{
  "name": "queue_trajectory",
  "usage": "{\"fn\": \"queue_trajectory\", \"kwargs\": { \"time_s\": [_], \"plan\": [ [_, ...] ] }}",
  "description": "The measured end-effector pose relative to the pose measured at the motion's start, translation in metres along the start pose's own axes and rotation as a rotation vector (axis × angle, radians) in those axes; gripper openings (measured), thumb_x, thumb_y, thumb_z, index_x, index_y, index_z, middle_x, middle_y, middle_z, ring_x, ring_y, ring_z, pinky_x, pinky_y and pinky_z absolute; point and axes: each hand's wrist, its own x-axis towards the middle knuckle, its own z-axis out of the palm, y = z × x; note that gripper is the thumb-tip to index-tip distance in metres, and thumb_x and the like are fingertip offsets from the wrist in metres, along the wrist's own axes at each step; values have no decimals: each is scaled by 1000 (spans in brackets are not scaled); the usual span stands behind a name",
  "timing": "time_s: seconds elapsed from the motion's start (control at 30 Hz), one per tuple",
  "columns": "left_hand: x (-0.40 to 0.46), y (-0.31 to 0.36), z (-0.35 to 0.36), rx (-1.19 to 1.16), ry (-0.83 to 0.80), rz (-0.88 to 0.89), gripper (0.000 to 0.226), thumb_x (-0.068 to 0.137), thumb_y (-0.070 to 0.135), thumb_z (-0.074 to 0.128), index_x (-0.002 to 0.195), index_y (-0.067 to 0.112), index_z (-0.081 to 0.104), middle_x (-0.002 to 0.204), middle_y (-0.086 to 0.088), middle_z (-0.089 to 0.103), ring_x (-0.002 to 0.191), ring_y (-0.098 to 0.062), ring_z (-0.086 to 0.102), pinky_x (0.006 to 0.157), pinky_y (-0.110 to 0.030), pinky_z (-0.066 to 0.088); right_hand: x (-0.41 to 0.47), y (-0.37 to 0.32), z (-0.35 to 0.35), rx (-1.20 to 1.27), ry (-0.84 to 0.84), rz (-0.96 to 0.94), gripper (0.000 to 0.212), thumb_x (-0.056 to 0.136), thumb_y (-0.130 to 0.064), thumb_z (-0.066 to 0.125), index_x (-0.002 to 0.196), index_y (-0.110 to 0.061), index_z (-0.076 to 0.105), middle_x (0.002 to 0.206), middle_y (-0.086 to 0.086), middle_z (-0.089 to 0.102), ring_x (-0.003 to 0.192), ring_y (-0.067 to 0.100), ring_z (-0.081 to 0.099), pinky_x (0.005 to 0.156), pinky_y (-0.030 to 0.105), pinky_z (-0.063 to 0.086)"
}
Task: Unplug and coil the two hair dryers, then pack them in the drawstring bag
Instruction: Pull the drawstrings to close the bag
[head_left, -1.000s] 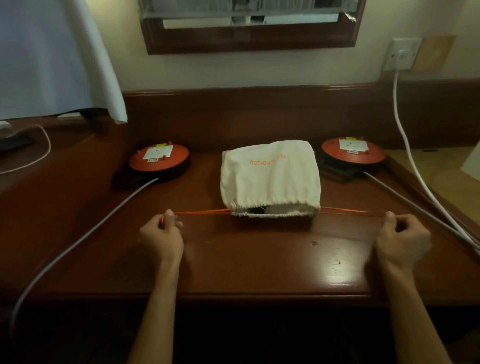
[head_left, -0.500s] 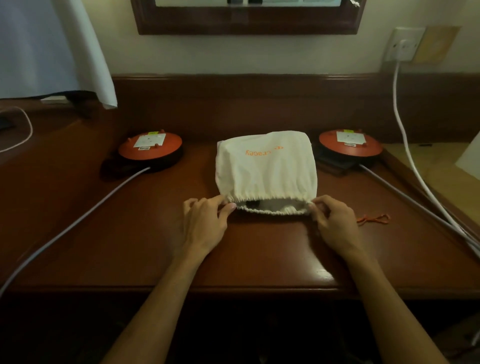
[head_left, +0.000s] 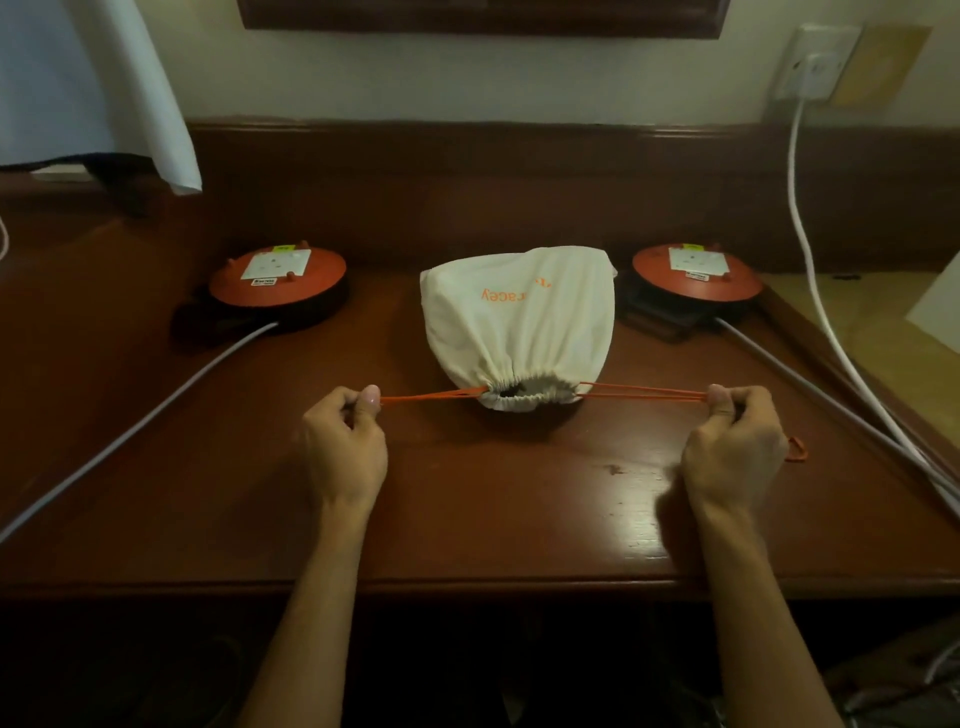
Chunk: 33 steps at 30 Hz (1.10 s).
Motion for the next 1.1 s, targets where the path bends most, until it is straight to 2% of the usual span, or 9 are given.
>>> {"fn": "queue_trajectory", "kwargs": {
  "time_s": [0.1,0.23,0.3,0.4,0.5,0.57,0.63,0.8,1.1],
  "plan": [
    [3,-4,-2,-27,41,-64,32,103,29,59,76,11,66,66,-4,65,64,-19,64,61,-33,52,0,1,-4,-19,68,-23,21,105,-22,51,97,-3,58,92,10,56,86,24,50,73,31,32],
    [4,-2,-6,40,-28,-58,22,103,26,58,87,13,65,80,2,69,75,-13,65,66,-28,49,7,7,-5,-57,-44,22,13,101,-17,56,89,-11,57,98,17,59,96,34,55,81,39,41],
    [5,-1,-8,150,-111,-71,9,100,20,62,109,19,62,106,2,68,103,-19,64,88,-37,49,7,6,-6,-145,-68,-44,4,96,-12,59,95,-14,57,106,15,55,105,36,53,94,53,44],
    [-2,9,-7,360,-121,69,35,97,25,65,130,24,56,135,0,59,133,-24,46,110,-48,31,5,-5,-4,-164,-100,-201,23,92,-6,59,112,-18,60,111,8,56,111,26,52,101,50,40],
    [-17,36,14,299,-265,306,27,97,41,62,121,29,61,127,5,64,123,-19,52,99,-37,32,-2,-25,15,-67,-355,-318,10,97,-17,62,107,-17,65,104,-1,63,100,18,60,87,34,49],
    [-25,50,34,237,-400,353,24,95,46,65,111,29,62,114,7,66,110,-17,59,94,-35,39,-9,-36,29,-49,-582,-314,10,97,-26,65,98,-17,68,87,-6,68,80,2,64,70,15,47],
    [-22,51,48,129,-418,332,19,91,39,73,99,24,64,102,6,67,97,-16,64,86,-36,50,-17,-35,39,-29,-696,-321,16,97,-27,66,83,-18,68,69,-11,66,62,-3,61,55,10,41],
    [-14,26,51,5,-345,292,26,86,25,81,73,15,61,76,5,67,70,-10,61,67,-38,50,-20,-22,38,103,-634,-286,31,98,-20,66,67,-19,61,56,-8,56,51,6,46,49,21,34],
    [-15,20,37,44,-231,365,24,95,19,71,78,13,55,73,9,71,53,3,55,45,-15,34,-17,-16,35,-23,-415,-314,17,93,-24,71,78,-16,74,61,-4,62,56,15,51,54,38,39]
  ]
}}
